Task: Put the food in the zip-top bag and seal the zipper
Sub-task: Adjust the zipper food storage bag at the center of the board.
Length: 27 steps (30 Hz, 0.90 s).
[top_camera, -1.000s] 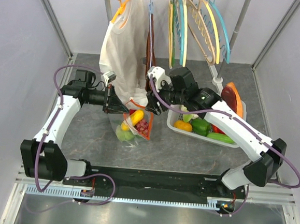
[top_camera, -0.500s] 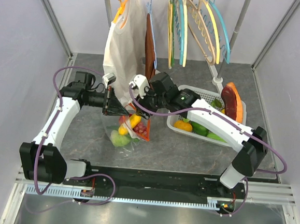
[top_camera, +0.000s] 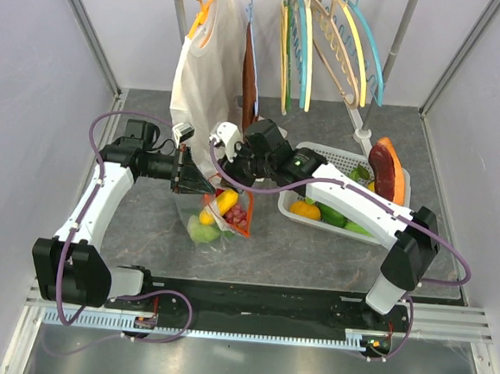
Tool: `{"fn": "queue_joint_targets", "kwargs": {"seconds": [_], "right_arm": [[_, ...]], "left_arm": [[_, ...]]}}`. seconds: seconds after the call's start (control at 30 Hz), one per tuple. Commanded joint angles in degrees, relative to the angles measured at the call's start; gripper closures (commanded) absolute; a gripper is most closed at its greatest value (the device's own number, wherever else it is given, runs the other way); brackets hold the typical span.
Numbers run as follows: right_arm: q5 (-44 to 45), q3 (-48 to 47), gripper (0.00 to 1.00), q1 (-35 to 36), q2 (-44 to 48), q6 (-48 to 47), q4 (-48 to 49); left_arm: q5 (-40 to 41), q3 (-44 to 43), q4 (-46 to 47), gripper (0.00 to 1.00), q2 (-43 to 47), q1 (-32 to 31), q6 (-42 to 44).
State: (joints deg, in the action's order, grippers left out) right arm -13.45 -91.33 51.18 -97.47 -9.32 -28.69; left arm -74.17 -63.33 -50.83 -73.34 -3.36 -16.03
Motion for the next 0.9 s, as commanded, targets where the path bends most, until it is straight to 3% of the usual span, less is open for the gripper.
{"fn": "queue_joint_targets", "kwargs": {"seconds": [0.0,0.07,0.13,0.17,0.2,0.3,0.37,0.5,0.67,0.8,0.87], "right_arm": [[-0.08,0.63,0.63,0.33,-0.35,-1.14,3.55],[-0.25,-0.51,0.71,0.33,-1.31,-0.52,2.85],[-0.70,-2.00,0.94,0.33,-1.76,-0.61,1.36],[-1.13,-2.36,1.00,0.24,-1.50,-0.78,1.09],[-1.31,-2.62,1.00,0.15,-1.15,-1.05,1.09],[-6.64,-2.45,1.00,-0.55,2.62,-2.89,1.44],[-9.91,-1.84,1.00,-1.08,6.75,-4.47,2.58],[-18.16,-3.24,1.00,-1.34,11.86,-7.98,2.59],[-24.86,-2.72,1.00,-1.17,14.68,-11.85,2.58],[-27.41,-2.18,1.00,-1.26,13.63,-14.31,2.06],[-28.64,-3.06,1.00,-1.26,12.84,-15.28,1.18]], "left_arm": [[-5.90,-0.65,-0.15,0.98,2.32,-0.16,1.62],[-6.33,-0.74,-0.24,0.98,2.33,-0.16,1.71],[-6.51,-1.00,-0.24,0.98,2.50,-0.16,1.71],[-6.51,-1.09,-0.24,0.98,2.41,-0.16,1.97],[-6.43,-1.27,-0.32,0.96,2.41,-0.16,2.40],[-5.38,-2.93,-1.29,0.79,2.41,0.36,6.52],[-4.58,-5.30,-2.43,0.60,2.76,1.94,9.61],[-3.88,-10.40,-2.52,0.39,4.51,6.51,13.30],[1.03,-17.00,-2.52,0.27,8.12,9.68,24.44],[-0.97,-14.55,-2.96,0.30,15.48,9.51,41.90],[-0.63,-11.30,-2.87,0.34,17.87,8.98,46.25]]}}
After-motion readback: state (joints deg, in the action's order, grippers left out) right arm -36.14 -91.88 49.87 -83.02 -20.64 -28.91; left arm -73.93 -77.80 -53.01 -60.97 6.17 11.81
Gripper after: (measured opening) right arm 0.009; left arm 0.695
